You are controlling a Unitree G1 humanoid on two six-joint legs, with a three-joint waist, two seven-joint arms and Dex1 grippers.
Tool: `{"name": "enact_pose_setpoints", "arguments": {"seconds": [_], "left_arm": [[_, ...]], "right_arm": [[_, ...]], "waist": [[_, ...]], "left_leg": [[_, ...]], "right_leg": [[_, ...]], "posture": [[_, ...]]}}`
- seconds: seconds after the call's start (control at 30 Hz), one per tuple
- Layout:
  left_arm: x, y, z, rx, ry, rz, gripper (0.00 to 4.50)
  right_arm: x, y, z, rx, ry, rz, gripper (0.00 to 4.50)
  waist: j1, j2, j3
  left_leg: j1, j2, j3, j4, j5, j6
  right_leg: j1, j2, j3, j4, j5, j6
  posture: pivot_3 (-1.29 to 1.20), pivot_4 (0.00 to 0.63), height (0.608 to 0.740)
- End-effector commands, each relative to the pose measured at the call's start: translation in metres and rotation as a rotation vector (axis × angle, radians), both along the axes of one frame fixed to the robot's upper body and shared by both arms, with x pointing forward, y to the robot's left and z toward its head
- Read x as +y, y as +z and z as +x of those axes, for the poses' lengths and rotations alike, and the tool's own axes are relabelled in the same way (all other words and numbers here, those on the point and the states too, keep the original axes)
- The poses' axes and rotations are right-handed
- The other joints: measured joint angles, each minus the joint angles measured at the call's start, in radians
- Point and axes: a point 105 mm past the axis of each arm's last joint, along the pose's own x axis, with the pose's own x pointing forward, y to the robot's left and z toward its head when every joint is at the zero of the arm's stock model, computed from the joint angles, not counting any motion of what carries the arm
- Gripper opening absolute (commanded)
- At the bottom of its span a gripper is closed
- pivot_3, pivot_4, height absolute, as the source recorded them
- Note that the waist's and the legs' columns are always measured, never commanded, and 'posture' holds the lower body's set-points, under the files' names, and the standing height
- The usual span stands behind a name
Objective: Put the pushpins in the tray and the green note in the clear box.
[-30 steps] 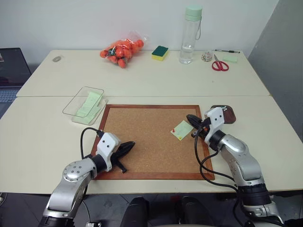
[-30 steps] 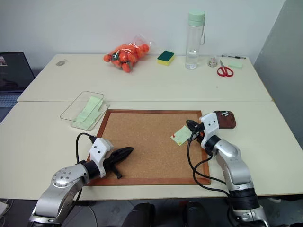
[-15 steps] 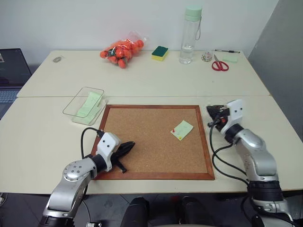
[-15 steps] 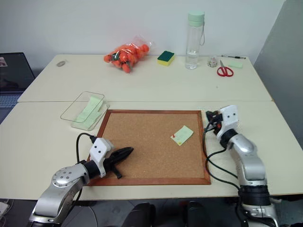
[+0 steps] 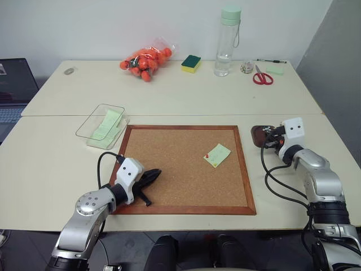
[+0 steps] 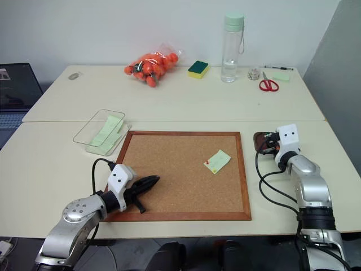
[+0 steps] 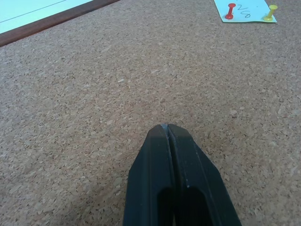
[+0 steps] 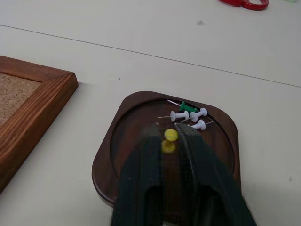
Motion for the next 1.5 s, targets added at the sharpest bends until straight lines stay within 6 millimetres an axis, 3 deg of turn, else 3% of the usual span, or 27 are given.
{"name": "enact_pose_setpoints", "arguments": {"seconds": [0.03,0.37,0.53,0.77,0.93,1.07,1.33,1.5], "left_arm": [[-0.004,-0.024,-0.011,0.111,-0.021,0.023,0.00],[-0.004,-0.025,-0.011,0.112,-0.024,0.023,0.00],[-0.003,-0.025,-0.010,0.107,-0.019,0.024,0.00],[-0.001,-0.027,-0.011,0.114,-0.021,0.026,0.00],[-0.003,-0.027,-0.009,0.117,-0.032,0.028,0.00],[-0.003,-0.027,-0.008,0.116,-0.037,0.029,0.00],[-0.002,-0.026,-0.008,0.116,-0.034,0.031,0.00],[-0.002,-0.026,-0.008,0.114,-0.032,0.029,0.00]], "right_arm": [[-0.002,0.011,0.002,-0.026,0.008,-0.004,1.30],[-0.002,0.015,-0.002,-0.043,0.017,0.016,3.48],[0.011,0.041,-0.015,-0.162,0.088,0.059,4.45],[0.094,0.037,-0.076,-0.115,0.514,0.104,4.45],[0.130,0.016,-0.090,-0.134,0.607,0.094,4.45],[0.143,0.005,-0.086,-0.140,0.630,0.084,4.45],[0.143,-0.013,-0.078,-0.140,0.614,0.046,4.45],[0.140,-0.021,-0.075,-0.146,0.603,0.008,3.62]], "waist": [[0.000,0.000,0.000],[0.000,0.000,0.000],[0.002,0.000,0.000],[0.000,0.001,0.000],[0.000,0.000,0.000],[0.001,0.000,0.000],[0.004,0.000,0.000],[0.005,0.000,0.000]], "left_leg": [[0.000,0.000,0.000,0.000,0.000,0.000],[0.000,0.000,0.000,0.000,0.000,0.000],[0.000,0.000,0.000,0.000,0.000,0.000],[0.000,0.000,-0.002,-0.001,0.000,0.000],[0.001,0.000,-0.002,-0.001,0.000,0.000],[0.001,0.000,-0.002,-0.001,0.000,0.000],[0.001,0.000,-0.002,-0.002,0.000,0.000],[0.001,0.000,-0.002,-0.002,0.000,0.000]], "right_leg": [[0.000,0.000,0.000,0.000,0.000,0.000],[0.000,0.000,0.000,0.000,0.000,0.000],[0.000,0.000,0.000,0.000,0.000,0.000],[0.000,0.000,-0.001,-0.001,0.000,0.001],[0.001,0.000,-0.001,-0.002,0.000,0.001],[0.001,0.000,-0.001,-0.002,0.000,0.001],[0.001,0.000,-0.001,-0.003,0.000,0.001],[0.001,0.000,-0.001,-0.003,0.000,0.001]], "posture": [[0.00,0.150,0.740],[0.00,0.150,0.740],[0.00,0.150,0.740],[0.00,0.150,0.740],[0.00,0.150,0.740],[0.00,0.150,0.740],[0.00,0.150,0.740],[0.00,0.150,0.740]]}}
